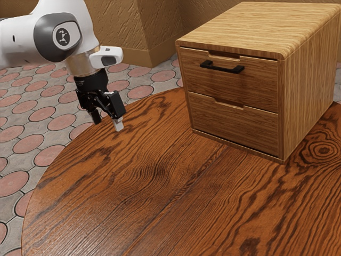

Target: Pull the drawer handle with one arm to open the drawer

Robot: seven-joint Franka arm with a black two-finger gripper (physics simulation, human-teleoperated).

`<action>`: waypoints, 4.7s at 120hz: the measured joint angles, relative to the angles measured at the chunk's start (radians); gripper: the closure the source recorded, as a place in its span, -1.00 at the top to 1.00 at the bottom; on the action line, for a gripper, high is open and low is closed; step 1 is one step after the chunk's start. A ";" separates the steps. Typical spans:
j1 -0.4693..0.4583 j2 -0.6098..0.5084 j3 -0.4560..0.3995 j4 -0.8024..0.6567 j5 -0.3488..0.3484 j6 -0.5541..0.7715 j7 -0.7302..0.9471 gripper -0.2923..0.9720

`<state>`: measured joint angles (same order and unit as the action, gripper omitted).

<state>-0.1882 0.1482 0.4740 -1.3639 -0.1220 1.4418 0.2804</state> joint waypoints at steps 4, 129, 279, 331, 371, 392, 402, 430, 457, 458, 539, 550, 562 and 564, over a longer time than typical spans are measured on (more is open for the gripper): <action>0.000 0.000 0.000 0.000 0.000 0.000 0.000 0.54; 0.036 0.004 -0.424 0.230 -0.020 0.115 0.994 0.53; -0.056 0.316 -0.146 0.363 -0.049 0.593 1.266 0.53; -0.062 0.371 -0.135 0.375 -0.072 0.643 1.263 0.53; -0.060 0.373 -0.142 0.374 -0.083 0.650 1.262 0.31; -0.060 0.371 -0.144 0.374 -0.094 0.646 1.262 0.17; -0.059 0.370 -0.144 0.374 -0.096 0.636 1.262 0.14; -0.060 0.347 -0.146 0.373 -0.099 0.594 1.261 -0.05; -0.053 0.317 -0.149 0.360 -0.126 0.551 1.259 -0.12; -0.053 0.317 -0.149 0.360 -0.128 0.550 1.259 -0.12; -0.062 0.170 -0.183 0.192 -0.154 0.447 1.227 -0.21; -0.062 0.140 -0.194 0.152 -0.152 0.447 1.221 -0.21; -0.063 0.109 -0.207 0.115 -0.149 0.446 1.215 -0.21; -0.062 0.105 -0.208 0.111 -0.148 0.446 1.214 -0.21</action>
<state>-0.2505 0.2535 0.2655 -1.2526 -0.2704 1.8876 1.4940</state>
